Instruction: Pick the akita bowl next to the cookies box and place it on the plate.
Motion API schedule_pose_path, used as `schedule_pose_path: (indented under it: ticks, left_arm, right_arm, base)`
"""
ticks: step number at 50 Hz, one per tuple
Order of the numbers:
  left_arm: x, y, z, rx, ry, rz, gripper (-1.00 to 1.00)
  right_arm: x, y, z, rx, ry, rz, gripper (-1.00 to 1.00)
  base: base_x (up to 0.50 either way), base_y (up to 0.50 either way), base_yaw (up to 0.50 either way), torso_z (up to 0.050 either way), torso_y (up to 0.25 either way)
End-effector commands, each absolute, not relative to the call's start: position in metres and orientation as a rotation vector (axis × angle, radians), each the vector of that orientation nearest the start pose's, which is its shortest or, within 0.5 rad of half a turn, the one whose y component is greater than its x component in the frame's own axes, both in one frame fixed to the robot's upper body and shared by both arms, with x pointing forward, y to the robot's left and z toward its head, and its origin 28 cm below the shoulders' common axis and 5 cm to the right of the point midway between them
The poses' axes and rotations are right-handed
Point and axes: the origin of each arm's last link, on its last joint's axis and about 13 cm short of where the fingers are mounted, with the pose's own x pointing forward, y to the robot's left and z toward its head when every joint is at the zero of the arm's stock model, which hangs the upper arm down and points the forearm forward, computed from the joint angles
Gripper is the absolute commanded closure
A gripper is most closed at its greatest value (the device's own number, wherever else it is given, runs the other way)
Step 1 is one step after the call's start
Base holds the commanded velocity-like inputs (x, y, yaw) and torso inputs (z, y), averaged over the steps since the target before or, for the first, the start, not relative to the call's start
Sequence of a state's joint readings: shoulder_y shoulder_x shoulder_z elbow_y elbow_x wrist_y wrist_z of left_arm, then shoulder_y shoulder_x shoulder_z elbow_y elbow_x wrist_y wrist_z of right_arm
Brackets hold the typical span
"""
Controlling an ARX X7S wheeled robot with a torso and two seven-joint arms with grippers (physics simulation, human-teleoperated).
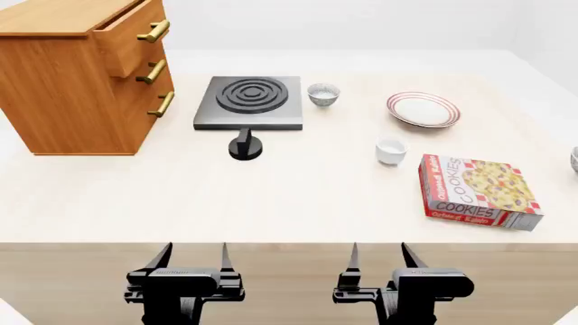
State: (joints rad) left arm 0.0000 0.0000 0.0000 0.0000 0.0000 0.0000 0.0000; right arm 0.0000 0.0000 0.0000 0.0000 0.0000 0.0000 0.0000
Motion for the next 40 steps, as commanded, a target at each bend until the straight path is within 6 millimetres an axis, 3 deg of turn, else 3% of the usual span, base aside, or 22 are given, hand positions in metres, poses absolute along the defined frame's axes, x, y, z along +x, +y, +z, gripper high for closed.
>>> schedule_pose_path:
  ticks: [1, 17, 19, 20, 23, 26, 27, 28, 32, 40]
  left_arm:
    - [0.211, 0.205, 0.012, 0.005, 0.0, -0.002, -1.0]
    - [0.21, 0.206, 0.015, 0.026, -0.01, -0.002, -1.0]
    - [0.208, 0.209, 0.028, 0.017, -0.045, -0.02, -1.0]
    - [0.206, 0.213, 0.043, 0.041, -0.094, 0.005, -1.0]
    - [0.199, 0.222, 0.072, 0.053, -0.176, 0.034, -1.0]
    - [0.184, 0.24, 0.116, 0.114, -0.315, 0.161, -1.0]
    - [0.181, 0.243, 0.121, 0.123, -0.334, 0.173, -1.0]
    - [0.174, 0.25, 0.135, 0.152, -0.379, 0.211, -1.0]
    - [0.155, 0.262, 0.154, 0.165, -0.472, 0.269, -1.0]
    - [0.12, 0.286, 0.186, 0.223, -0.597, 0.445, -1.0]
  right_arm:
    - [0.211, -0.097, 0.013, 0.0, 0.007, 0.01, -1.0]
    - [0.211, -0.098, 0.021, 0.022, 0.007, 0.008, -1.0]
    - [0.21, -0.104, 0.047, 0.057, -0.058, 0.006, -1.0]
    - [0.21, -0.11, 0.068, 0.074, -0.114, 0.002, -1.0]
    - [0.206, -0.121, 0.098, 0.093, -0.209, -0.019, -1.0]
    - [0.192, -0.144, 0.15, 0.171, -0.385, -0.106, -1.0]
    - [0.191, -0.144, 0.151, 0.171, -0.384, -0.106, -1.0]
    - [0.184, -0.152, 0.165, 0.188, -0.441, -0.134, -1.0]
    - [0.166, -0.167, 0.194, 0.192, -0.557, -0.185, -1.0]
    - [0.145, -0.182, 0.214, 0.179, -0.664, -0.252, -1.0]
  base:
    - [0.0, 0.0, 0.0, 0.0, 0.0]
    - [0.0, 0.0, 0.0, 0.0, 0.0]
    - [0.0, 0.0, 0.0, 0.0, 0.0]
    - [0.0, 0.0, 0.0, 0.0, 0.0]
    - [0.0, 0.0, 0.0, 0.0, 0.0]
    - [0.0, 0.0, 0.0, 0.0, 0.0]
    - [0.0, 0.0, 0.0, 0.0, 0.0]
    - [0.0, 0.0, 0.0, 0.0, 0.0]
    - [0.0, 0.0, 0.0, 0.0, 0.0]
    - [0.0, 0.0, 0.0, 0.0, 0.0]
